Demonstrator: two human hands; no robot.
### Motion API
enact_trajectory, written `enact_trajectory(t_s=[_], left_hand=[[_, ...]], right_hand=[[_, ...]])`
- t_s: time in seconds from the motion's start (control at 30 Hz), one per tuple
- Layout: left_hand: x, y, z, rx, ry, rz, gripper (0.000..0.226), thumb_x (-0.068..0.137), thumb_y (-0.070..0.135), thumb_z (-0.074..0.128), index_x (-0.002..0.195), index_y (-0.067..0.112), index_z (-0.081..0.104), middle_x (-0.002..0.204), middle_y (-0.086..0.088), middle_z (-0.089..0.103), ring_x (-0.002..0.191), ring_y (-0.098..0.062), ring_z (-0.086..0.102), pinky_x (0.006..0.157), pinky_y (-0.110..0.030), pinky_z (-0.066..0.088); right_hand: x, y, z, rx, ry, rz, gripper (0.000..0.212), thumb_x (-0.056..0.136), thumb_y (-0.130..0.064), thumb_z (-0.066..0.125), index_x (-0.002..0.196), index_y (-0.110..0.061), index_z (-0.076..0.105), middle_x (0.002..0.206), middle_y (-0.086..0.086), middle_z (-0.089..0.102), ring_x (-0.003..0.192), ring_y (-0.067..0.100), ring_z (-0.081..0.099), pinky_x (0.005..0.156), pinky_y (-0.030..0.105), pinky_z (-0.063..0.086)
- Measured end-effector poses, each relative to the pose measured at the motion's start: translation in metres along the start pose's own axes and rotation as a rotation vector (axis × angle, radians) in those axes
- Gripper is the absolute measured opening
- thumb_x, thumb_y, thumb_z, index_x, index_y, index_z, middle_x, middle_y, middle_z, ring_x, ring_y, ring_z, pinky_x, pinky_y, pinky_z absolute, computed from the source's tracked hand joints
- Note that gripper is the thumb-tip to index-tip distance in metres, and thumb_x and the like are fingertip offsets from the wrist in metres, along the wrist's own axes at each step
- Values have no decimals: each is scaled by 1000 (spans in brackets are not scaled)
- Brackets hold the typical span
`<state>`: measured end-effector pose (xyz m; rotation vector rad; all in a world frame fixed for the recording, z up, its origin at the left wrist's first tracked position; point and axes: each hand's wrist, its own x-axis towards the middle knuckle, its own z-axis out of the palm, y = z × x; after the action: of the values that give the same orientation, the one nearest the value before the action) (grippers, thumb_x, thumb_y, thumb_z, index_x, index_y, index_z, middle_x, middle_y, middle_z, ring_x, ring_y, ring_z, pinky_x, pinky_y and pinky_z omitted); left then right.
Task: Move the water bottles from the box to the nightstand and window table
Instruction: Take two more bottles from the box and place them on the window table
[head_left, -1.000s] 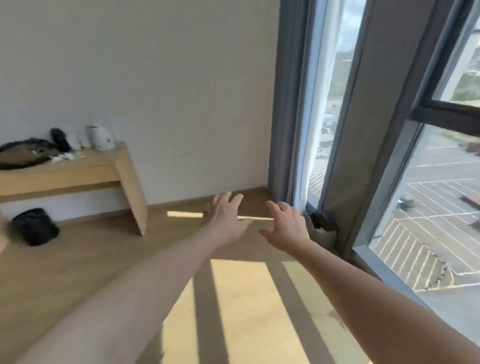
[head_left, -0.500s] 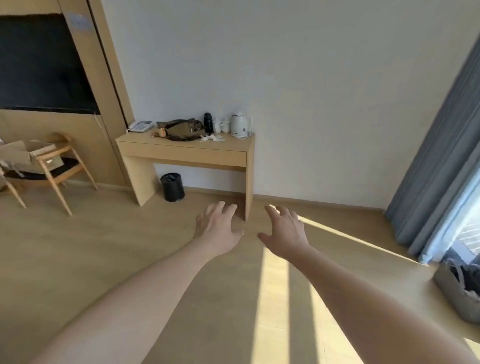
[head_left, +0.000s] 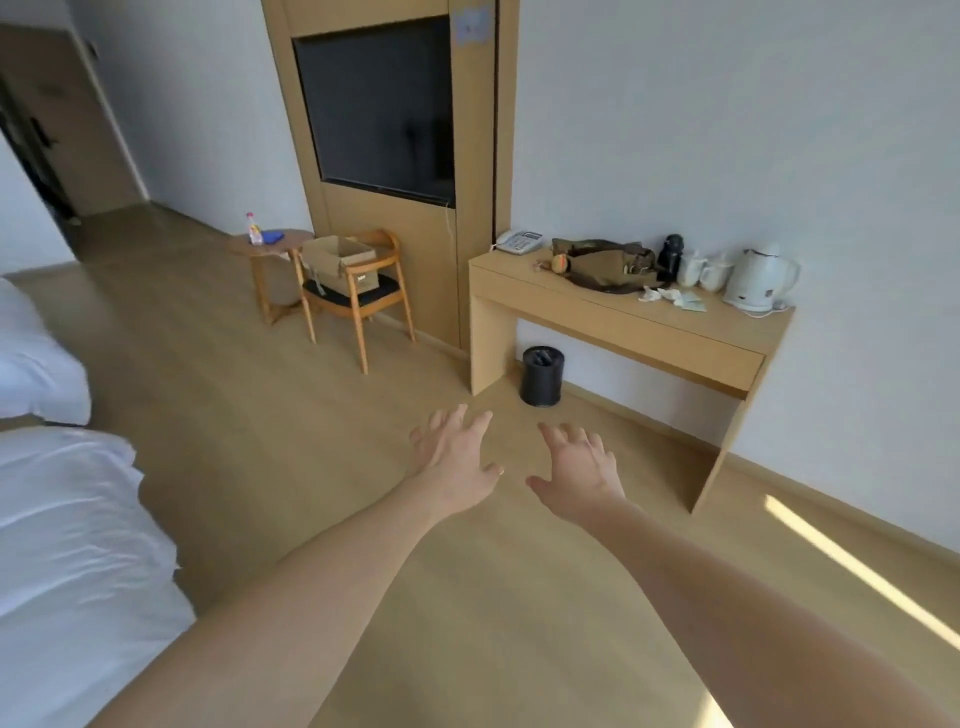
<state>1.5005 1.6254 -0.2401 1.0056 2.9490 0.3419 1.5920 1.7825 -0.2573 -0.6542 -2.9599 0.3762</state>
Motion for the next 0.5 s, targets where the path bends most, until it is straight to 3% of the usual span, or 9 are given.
enact_trajectory(t_s=[0.33,0.5], left_hand=[[141,-123,-45,57,7,-309,76,95,57,59,160,30,29,167,-9,27,152,-31,25,121,-52,27],[196,-192,-47,87,15,-379,79,93,58,59,160,28,29,164,-13,32,150,-31,29,119,-51,31]], right_hand=[[226,-103,14,34,-92,-290,78,92,-43,65,158,-26,26,153,8,40,135,34,41,107,49,41],[314,-154,39,25,-137,-355,77,92,-43,65,157,-28,27,153,7,39,138,34,38,108,48,39]])
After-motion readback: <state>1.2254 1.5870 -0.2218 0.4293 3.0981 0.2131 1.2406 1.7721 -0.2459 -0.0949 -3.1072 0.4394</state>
